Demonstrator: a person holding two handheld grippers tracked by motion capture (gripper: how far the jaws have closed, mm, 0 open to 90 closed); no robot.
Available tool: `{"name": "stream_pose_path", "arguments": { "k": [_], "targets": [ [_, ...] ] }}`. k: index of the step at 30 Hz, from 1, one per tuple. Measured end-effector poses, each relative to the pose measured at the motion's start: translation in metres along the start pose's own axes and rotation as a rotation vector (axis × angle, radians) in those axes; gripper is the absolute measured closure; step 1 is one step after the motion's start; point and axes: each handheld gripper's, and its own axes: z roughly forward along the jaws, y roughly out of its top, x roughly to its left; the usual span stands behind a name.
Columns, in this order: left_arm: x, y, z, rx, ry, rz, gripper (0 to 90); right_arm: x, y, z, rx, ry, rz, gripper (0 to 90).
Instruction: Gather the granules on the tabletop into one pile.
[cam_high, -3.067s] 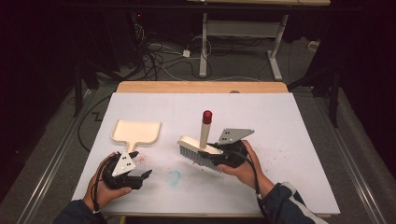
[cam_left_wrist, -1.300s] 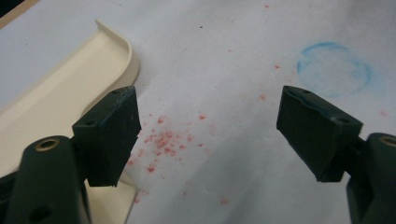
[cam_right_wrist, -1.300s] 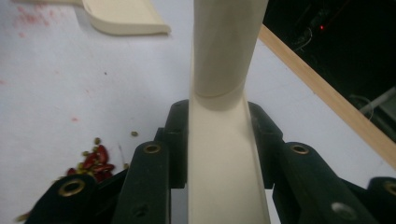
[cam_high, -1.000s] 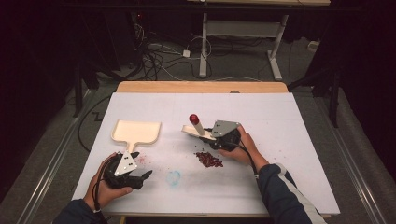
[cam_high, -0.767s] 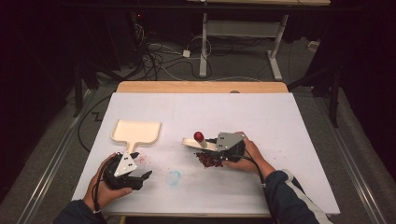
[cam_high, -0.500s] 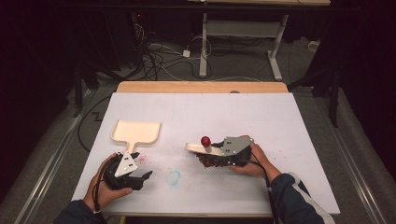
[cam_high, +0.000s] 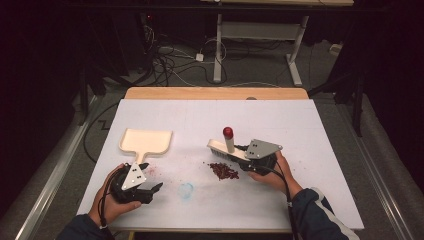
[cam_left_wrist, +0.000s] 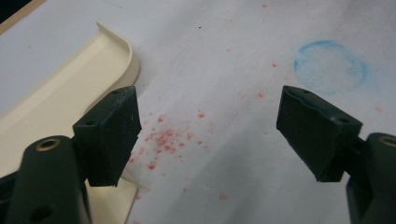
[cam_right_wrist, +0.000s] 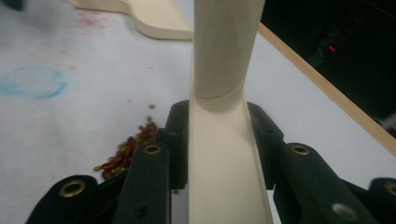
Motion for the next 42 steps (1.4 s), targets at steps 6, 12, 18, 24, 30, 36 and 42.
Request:
{"name": "stream_pose_path", "arguments": {
  "k": [6, 12, 18, 24, 30, 36, 42],
  "targets": [
    [0.0, 0.0, 0.0, -0.001, -0.001, -0.002, 20.8, 0.007, 0.004, -0.006, 0.029, -0.059, 0.072, 67.1],
    [0.0, 0.002, 0.003, 0.002, -0.007, 0.001, 20.8, 0.008, 0.015, 0.008, -0.003, -0.033, 0.032, 67.1],
    [0.001, 0.002, 0.007, 0.013, -0.014, 0.001, 20.8, 0.012, 0.035, 0.024, -0.058, 0.088, -0.075, 67.2],
    [0.002, 0.002, 0.007, 0.012, -0.019, -0.003, 21.0, 0.017, 0.048, 0.042, -0.03, 0.177, -0.138, 67.2],
    [0.002, 0.002, 0.007, 0.009, -0.018, 0.0, 21.2, 0.021, 0.044, 0.041, 0.05, 0.215, -0.161, 67.2],
    [0.002, 0.002, 0.006, 0.008, -0.017, 0.002, 21.2, 0.018, 0.041, 0.024, 0.069, 0.196, -0.173, 67.3],
    [0.001, 0.003, 0.005, 0.005, -0.015, 0.002, 21.2, 0.013, 0.036, 0.002, 0.068, 0.175, -0.134, 67.2]
  ]
}}
